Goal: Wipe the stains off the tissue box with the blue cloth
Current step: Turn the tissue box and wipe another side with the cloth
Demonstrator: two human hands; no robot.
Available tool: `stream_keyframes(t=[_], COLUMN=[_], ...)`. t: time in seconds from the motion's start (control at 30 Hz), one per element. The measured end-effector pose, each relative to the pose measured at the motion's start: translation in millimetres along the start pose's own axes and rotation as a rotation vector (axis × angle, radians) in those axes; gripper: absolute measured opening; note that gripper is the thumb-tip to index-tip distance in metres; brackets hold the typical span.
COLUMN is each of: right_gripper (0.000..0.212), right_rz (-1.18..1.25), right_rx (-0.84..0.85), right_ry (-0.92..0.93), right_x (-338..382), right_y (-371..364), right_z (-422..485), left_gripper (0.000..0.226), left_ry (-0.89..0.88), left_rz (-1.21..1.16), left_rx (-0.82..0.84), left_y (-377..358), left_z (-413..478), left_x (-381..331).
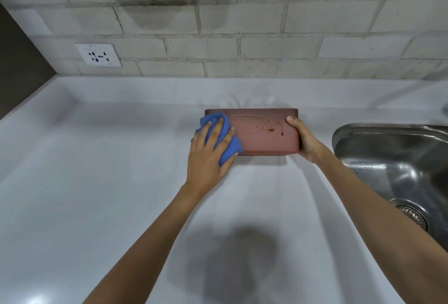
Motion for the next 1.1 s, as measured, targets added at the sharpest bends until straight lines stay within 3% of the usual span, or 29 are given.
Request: stream_keyframes(t=[0.1, 0.3, 0.5, 0.63, 0.73, 0.8, 1.0, 1.1], right_gripper=[0.073, 0.077, 0.083, 0.061, 0.058, 0.059, 0.075, 0.079], right_rz=[-0.012, -0.025, -0.040, -0.036, -0.029, -0.030, -0.040, -0.039], right_rx=[-0.023, -0.030, -0.029, -0.038, -0.049, -0.051, -0.048, -0.039], right_ry=[-0.010, -0.020, -0.019, -0.018, -0.016, -0.017, -0.011, -0.004], right_x=[-1.7, -2.7, -3.9, -3.2, -2.1, -2.5, -3.5, -2.9], right_y=[2.5, 2.8, 2.6, 1.8, 1.5, 1.9, 3.1, 3.4], right_z=[2.2, 3.3, 1.1, 1.8, 3.0, 4.4, 8.1, 7.8], left_gripper=[0.049, 0.062, 0.059, 0.053, 0.055, 0.054, 0.050, 0.049], left_ry=[-0.031, 0.210, 0.007, 0.182, 0.309, 0.270, -0.121, -0.062], left_rz=[0.027, 0.000, 0.094, -0.091, -0.146, -0.063, 0.022, 0.037], left_rx=[0.000, -0.009, 0.088, -0.020, -0.041, 0.014, 0.083, 0.074], left_y=[5.6, 1.5, -4.2, 2.4, 1.2, -1.3, -4.2, -0.2], left_z=[-11.6, 42.3, -0.1, 11.7, 46.2, 60.7, 18.4, 15.2], left_x=[8.7, 12.2, -14.7, 14.5, 25.6, 17.6, -19.2, -4.4])
Point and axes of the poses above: each hand's wrist, its own z-axis towards the middle knuckle, its own y-axis out of the back of the hand, x = y × z, the point moved 6 cm from there along z, towards the middle knuckle, and after that the axes turned 14 degrees about -y, right-handed, at the moved point
